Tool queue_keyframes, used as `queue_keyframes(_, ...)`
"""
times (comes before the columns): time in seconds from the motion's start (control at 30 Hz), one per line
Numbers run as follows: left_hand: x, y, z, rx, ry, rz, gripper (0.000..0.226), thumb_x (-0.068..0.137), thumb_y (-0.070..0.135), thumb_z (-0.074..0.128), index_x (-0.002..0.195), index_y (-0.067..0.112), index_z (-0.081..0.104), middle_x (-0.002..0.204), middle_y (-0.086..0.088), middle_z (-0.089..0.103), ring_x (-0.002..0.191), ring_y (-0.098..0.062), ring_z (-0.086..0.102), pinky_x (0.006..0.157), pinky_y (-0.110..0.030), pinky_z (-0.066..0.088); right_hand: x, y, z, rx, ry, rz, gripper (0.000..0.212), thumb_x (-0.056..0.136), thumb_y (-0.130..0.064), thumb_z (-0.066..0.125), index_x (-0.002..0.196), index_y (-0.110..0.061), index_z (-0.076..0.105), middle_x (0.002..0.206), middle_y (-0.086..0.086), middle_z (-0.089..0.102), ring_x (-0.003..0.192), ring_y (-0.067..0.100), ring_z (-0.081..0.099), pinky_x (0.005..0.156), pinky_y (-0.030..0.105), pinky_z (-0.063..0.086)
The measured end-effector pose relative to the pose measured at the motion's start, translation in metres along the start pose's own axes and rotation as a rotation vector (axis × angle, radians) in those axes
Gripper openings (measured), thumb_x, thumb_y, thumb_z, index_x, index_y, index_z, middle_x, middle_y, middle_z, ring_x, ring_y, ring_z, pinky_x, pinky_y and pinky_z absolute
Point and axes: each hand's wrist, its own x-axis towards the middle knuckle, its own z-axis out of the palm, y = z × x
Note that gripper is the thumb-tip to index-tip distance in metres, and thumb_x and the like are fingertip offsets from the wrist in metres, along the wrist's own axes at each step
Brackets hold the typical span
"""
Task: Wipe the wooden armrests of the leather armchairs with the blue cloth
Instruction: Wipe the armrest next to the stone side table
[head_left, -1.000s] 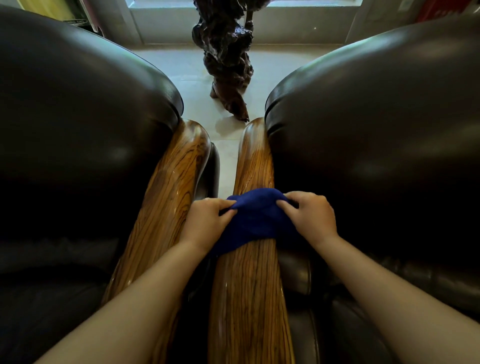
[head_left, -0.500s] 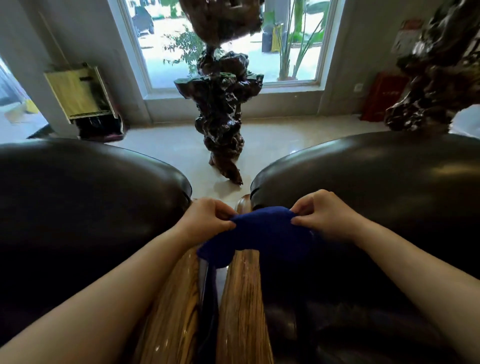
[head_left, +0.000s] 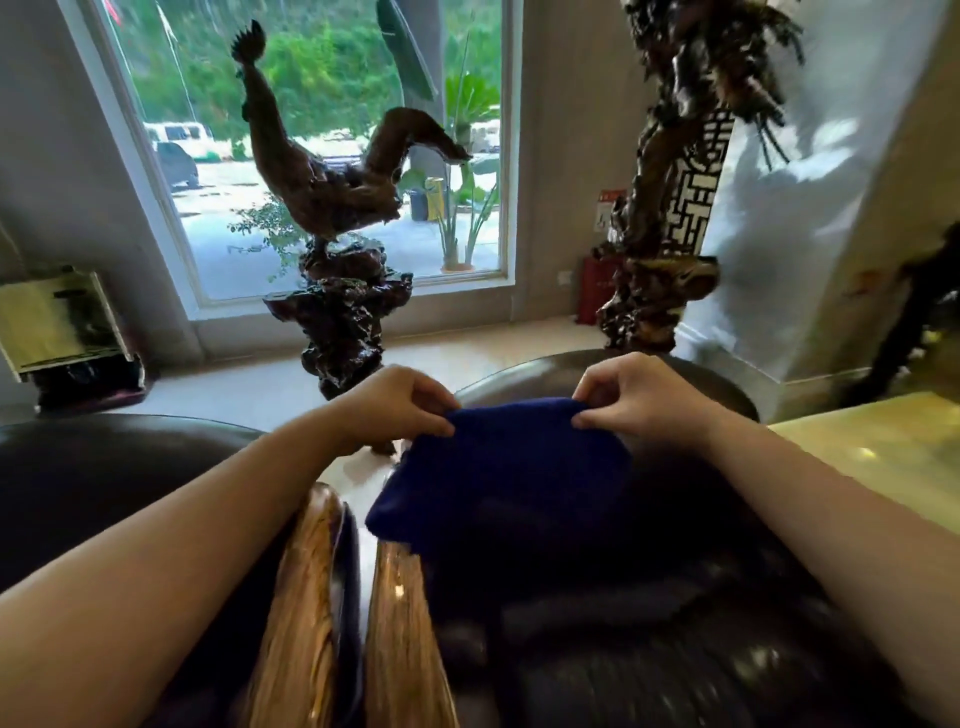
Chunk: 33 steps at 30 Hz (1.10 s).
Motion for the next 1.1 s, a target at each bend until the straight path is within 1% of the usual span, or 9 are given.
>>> queue_keyframes(0.07, -0.008, 0.038, 0.015, 0.027, -0.020, 0.056, 0.019, 0.073, 0.003, 0.072, 0.088, 0.014, 0.072, 0.063, 0.012, 0.070, 0.052, 0.004, 0.059, 0.048, -0.008, 0.045, -0.039, 0.000, -0.027, -0.012, 0.047, 0.022, 0.007, 0.073, -0.014, 0.075, 0.078, -0.017, 0.071, 0.070, -0.006, 0.070, 0.063, 0.000, 0.063, 0.061, 0.014, 0.048)
queue_keyframes(0.17, -0.016, 0.091, 0.044, 0.050, -0.072, 0.131, 0.020, 0.072, 0.002, 0.073, 0.090, 0.010, 0.072, 0.075, 0.002, 0.072, 0.063, -0.004, 0.063, 0.058, -0.011, 0.051, -0.096, 0.007, -0.067, -0.015, 0.104, 0.075, 0.008, 0.073, -0.014, 0.075, 0.077, -0.019, 0.070, 0.066, -0.013, 0.066, 0.062, -0.007, 0.061, 0.056, 0.006, 0.044)
queue_keyframes(0.23, -0.017, 0.125, 0.068, 0.048, -0.117, 0.180, 0.019, 0.071, 0.003, 0.073, 0.087, 0.012, 0.072, 0.077, 0.001, 0.073, 0.068, -0.006, 0.065, 0.066, -0.016, 0.053, -0.132, 0.018, -0.095, -0.029, 0.118, 0.108, 0.008, 0.075, -0.016, 0.073, 0.081, -0.019, 0.070, 0.070, -0.011, 0.068, 0.068, -0.004, 0.063, 0.060, 0.012, 0.047)
queue_keyframes(0.33, -0.013, 0.172, 0.109, 0.062, -0.149, 0.222, 0.019, 0.070, 0.007, 0.075, 0.077, 0.024, 0.072, 0.064, 0.013, 0.072, 0.063, 0.002, 0.065, 0.065, -0.015, 0.049, -0.180, 0.043, -0.132, -0.032, 0.131, 0.144, 0.010, 0.077, -0.015, 0.071, 0.086, -0.016, 0.070, 0.080, -0.003, 0.071, 0.076, 0.008, 0.067, 0.073, 0.028, 0.055)
queue_keyframes(0.4, -0.008, 0.203, 0.146, 0.062, -0.180, 0.247, 0.022, 0.070, 0.007, 0.074, 0.072, 0.029, 0.071, 0.065, 0.017, 0.072, 0.065, 0.003, 0.066, 0.065, -0.013, 0.049, -0.216, 0.065, -0.158, -0.041, 0.135, 0.165, 0.010, 0.078, -0.013, 0.070, 0.088, -0.014, 0.070, 0.083, 0.001, 0.071, 0.079, 0.011, 0.067, 0.079, 0.034, 0.056)
queue_keyframes(0.53, 0.004, 0.257, 0.225, 0.069, -0.207, 0.270, 0.025, 0.071, 0.008, 0.074, 0.070, 0.033, 0.070, 0.067, 0.016, 0.073, 0.068, -0.001, 0.067, 0.071, -0.019, 0.051, -0.275, 0.119, -0.208, -0.067, 0.111, 0.186, 0.010, 0.080, -0.009, 0.067, 0.089, -0.011, 0.070, 0.085, 0.005, 0.071, 0.080, 0.014, 0.067, 0.080, 0.038, 0.057)
queue_keyframes(0.63, 0.015, 0.295, 0.279, 0.051, -0.220, 0.270, 0.023, 0.071, 0.009, 0.074, 0.072, 0.032, 0.070, 0.069, 0.014, 0.073, 0.068, -0.002, 0.067, 0.068, -0.020, 0.049, -0.310, 0.162, -0.242, -0.089, 0.103, 0.199, 0.010, 0.080, -0.011, 0.067, 0.090, -0.012, 0.069, 0.084, 0.003, 0.070, 0.080, 0.014, 0.067, 0.078, 0.036, 0.058)
queue_keyframes(0.9, 0.065, 0.355, 0.388, 0.037, -0.206, 0.242, 0.019, 0.074, 0.008, 0.071, 0.082, 0.025, 0.070, 0.086, 0.004, 0.072, 0.081, -0.007, 0.068, 0.079, -0.021, 0.050, -0.347, 0.283, -0.295, -0.080, 0.106, 0.249, 0.008, 0.081, -0.015, 0.066, 0.087, -0.019, 0.069, 0.081, -0.004, 0.070, 0.078, 0.010, 0.067, 0.069, 0.025, 0.057)
queue_keyframes(1.1, 0.140, 0.366, 0.463, -0.004, -0.181, 0.209, 0.021, 0.073, 0.010, 0.072, 0.083, 0.027, 0.069, 0.088, 0.006, 0.071, 0.083, -0.004, 0.066, 0.073, -0.015, 0.047, -0.345, 0.381, -0.310, -0.057, 0.113, 0.289, 0.012, 0.081, -0.015, 0.065, 0.083, -0.026, 0.066, 0.079, -0.008, 0.069, 0.075, 0.008, 0.067, 0.062, 0.020, 0.056)
